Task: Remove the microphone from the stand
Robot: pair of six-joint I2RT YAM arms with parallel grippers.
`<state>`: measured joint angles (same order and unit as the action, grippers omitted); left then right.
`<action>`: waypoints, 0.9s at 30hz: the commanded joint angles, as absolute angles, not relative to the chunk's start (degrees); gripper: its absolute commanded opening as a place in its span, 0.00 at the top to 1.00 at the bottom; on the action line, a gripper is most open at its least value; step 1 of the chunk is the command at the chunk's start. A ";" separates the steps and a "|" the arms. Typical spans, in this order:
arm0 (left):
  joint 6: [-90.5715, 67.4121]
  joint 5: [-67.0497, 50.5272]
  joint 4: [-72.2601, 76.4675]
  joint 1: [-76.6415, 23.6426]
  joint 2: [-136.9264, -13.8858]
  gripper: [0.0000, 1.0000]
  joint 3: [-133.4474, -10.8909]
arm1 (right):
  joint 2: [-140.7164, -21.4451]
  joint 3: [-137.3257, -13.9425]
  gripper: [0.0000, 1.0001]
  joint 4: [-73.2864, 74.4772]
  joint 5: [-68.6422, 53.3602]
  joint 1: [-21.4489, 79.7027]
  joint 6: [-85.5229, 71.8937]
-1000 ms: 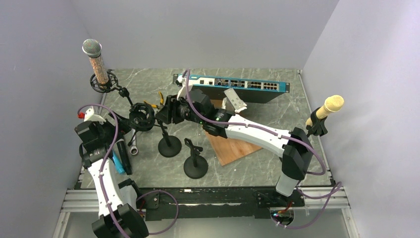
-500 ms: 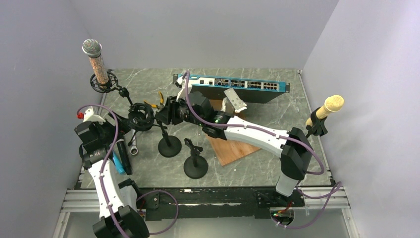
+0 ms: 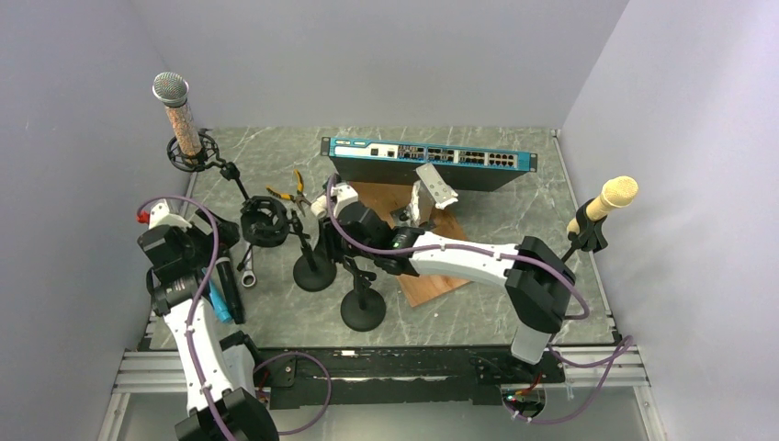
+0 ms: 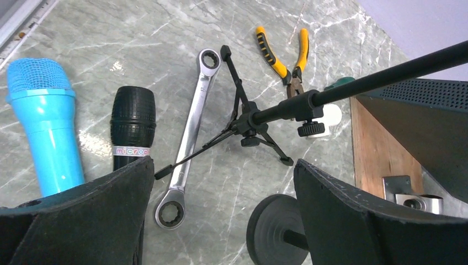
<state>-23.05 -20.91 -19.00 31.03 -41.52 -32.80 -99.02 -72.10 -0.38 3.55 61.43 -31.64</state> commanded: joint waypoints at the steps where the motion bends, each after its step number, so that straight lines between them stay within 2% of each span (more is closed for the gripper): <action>1: -22.02 -18.27 -20.07 30.53 -39.88 0.01 -35.95 | -100.04 -72.61 0.61 0.86 4.67 61.26 -29.70; 5: -22.91 -18.27 -21.38 30.28 -37.94 0.01 -37.05 | -98.40 -73.94 0.59 2.21 4.28 61.19 -28.12; 11: -24.23 -16.02 -24.42 30.32 -35.42 0.01 -45.09 | -94.11 -77.04 0.44 4.61 5.79 60.99 -26.07; 18: -25.45 -13.42 -23.59 30.27 -37.48 0.01 -57.80 | -90.64 -80.51 0.36 5.89 4.58 60.30 -27.38; 23: -24.89 -18.31 -17.32 30.15 -40.80 0.01 -63.26 | -90.01 -82.89 0.35 4.98 4.51 60.00 -28.41; 27: -21.88 -21.52 -13.62 28.90 -42.44 0.01 -65.27 | -92.36 -86.12 0.38 4.89 3.23 60.03 -28.36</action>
